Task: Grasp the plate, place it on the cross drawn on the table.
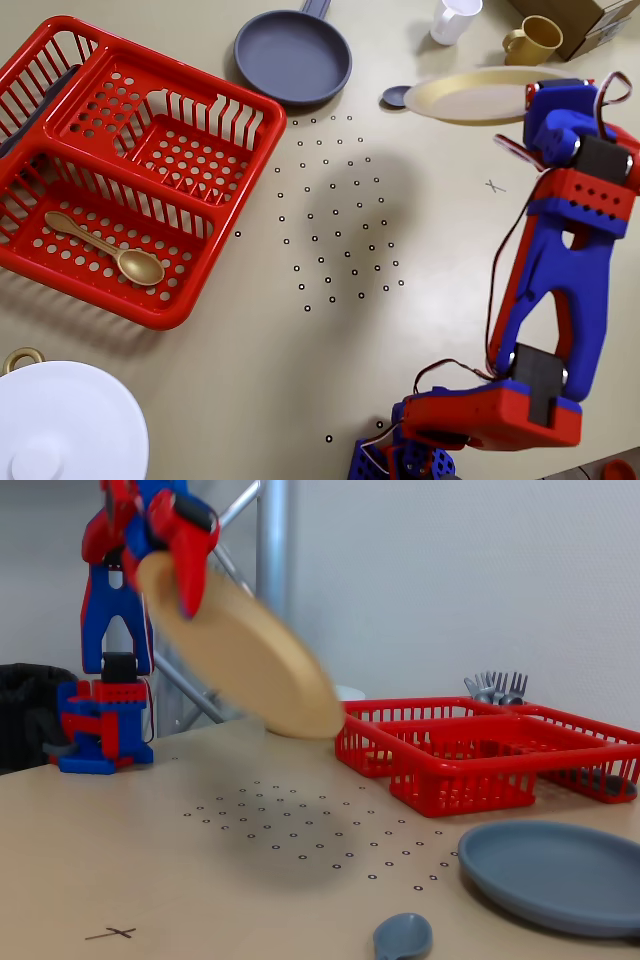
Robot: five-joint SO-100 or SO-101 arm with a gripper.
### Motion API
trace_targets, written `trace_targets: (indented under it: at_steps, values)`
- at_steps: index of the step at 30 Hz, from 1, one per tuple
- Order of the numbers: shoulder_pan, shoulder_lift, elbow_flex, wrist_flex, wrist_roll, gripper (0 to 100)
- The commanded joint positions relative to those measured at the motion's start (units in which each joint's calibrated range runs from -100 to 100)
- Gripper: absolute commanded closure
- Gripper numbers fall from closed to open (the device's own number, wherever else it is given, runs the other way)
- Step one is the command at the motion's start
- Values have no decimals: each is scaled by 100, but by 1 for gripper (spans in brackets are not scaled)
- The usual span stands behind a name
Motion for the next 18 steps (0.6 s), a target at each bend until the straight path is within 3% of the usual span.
trace_targets:
  at_steps: [1,12,18]
  values:
    - [248,68,-748,-214,63,100]
    - [787,1953,-2352,-326,137,100]
    - [1181,2122,-1935,-576,332,99]
